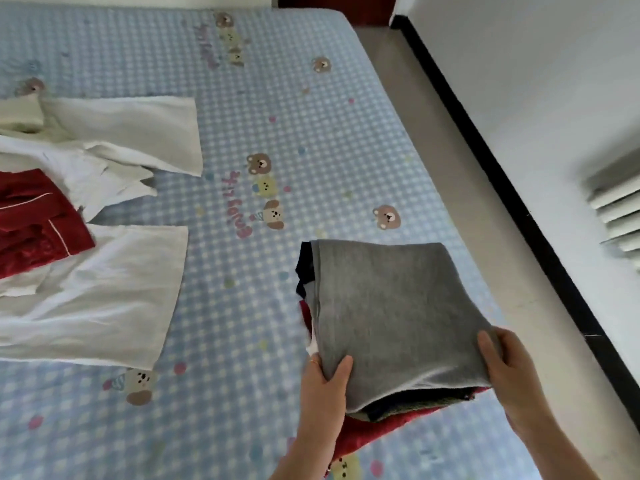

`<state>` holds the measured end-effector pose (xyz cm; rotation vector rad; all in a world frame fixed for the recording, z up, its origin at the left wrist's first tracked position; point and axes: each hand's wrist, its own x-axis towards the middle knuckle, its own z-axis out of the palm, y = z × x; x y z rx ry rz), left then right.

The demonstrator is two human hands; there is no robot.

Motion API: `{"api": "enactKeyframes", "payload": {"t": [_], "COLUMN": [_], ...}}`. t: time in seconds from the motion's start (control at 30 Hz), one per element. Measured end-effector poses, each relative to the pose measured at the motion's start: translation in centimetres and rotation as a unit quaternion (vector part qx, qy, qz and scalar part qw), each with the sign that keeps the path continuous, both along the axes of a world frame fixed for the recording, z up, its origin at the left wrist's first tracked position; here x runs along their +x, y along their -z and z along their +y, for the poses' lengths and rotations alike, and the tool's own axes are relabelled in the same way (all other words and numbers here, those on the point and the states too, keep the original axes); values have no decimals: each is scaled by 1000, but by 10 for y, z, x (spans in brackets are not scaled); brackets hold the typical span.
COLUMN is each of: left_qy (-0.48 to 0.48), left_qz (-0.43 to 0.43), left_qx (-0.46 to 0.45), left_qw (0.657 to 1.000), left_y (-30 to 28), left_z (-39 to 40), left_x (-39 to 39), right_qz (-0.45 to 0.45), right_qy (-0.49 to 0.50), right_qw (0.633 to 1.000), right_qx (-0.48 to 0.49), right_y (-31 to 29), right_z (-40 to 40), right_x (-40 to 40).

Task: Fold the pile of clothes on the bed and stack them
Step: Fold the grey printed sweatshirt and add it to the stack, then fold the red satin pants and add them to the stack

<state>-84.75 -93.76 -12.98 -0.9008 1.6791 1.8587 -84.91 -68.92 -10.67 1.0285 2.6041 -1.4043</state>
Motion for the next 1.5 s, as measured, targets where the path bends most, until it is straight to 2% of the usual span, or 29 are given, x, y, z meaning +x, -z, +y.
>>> {"api": "enactKeyframes", "payload": {"t": [0.1, 0.17, 0.3, 0.37, 0.43, 0.5, 0.53, 0.57, 0.63, 0.7, 0.73, 0.8, 0.93, 1.03, 1.13, 1.23, 1.3, 1.43, 1.5], "left_qy": [50, 87, 105, 122, 205, 270, 250, 226, 261, 385, 437, 503, 543, 543, 481, 454, 459, 414, 379], "left_qz": [-49, -60, -41, -49, -47, 0, 64, 164, 332, 352, 334, 295, 284, 301, 336, 288, 196, 87, 48], "left_qx": [-61, -103, -71, -44, -96, -232, -300, -357, -435, -470, -477, -479, -474, -470, -503, -500, -507, -569, -609], "left_qw": [996, 989, 991, 990, 973, 934, 919, 891, 796, 712, 686, 656, 632, 628, 635, 679, 703, 706, 695], "left_y": [52, 72, 75, 65, 62, 62, 61, 64, 65, 74, 80, 96, 120, 103, 80, 60, 52, 31, 20], "left_z": [15, 13, 7, 8, 8, 8, 7, 7, 15, 24, 26, 26, 23, 22, -9, -79, -144, -287, -360], "left_x": [19, 26, 36, 42, 54, 62, 61, 59, 44, 21, 7, -10, -18, -24, -17, 0, 9, 30, 40], "right_qz": [-97, -114, -85, -113, -159, -168, -148, -119, -83, -96, -116, -146, -165, -158, -127, -67, -53, -68, -80], "right_qy": [-25, -29, -3, -23, -53, -78, -109, -163, -284, -350, -359, -355, -357, -358, -323, -310, -323, -407, -446], "right_qw": [994, 991, 992, 988, 977, 961, 945, 920, 868, 842, 840, 842, 846, 845, 886, 913, 915, 894, 876], "right_qx": [38, 57, 89, 100, 132, 207, 269, 335, 399, 399, 390, 378, 360, 363, 308, 256, 235, 173, 163], "right_y": [61, 76, 67, 58, 54, 57, 59, 61, 66, 79, 87, 105, 119, 108, 75, 50, 39, 25, 23], "right_z": [11, 15, 35, 40, 38, 27, 19, 8, -13, -22, -22, -18, -15, -18, -42, -85, -128, -233, -295], "right_x": [22, 27, 31, 36, 41, 40, 37, 31, 14, 0, -4, -5, -5, -9, -12, -11, -18, -48, -64]}}
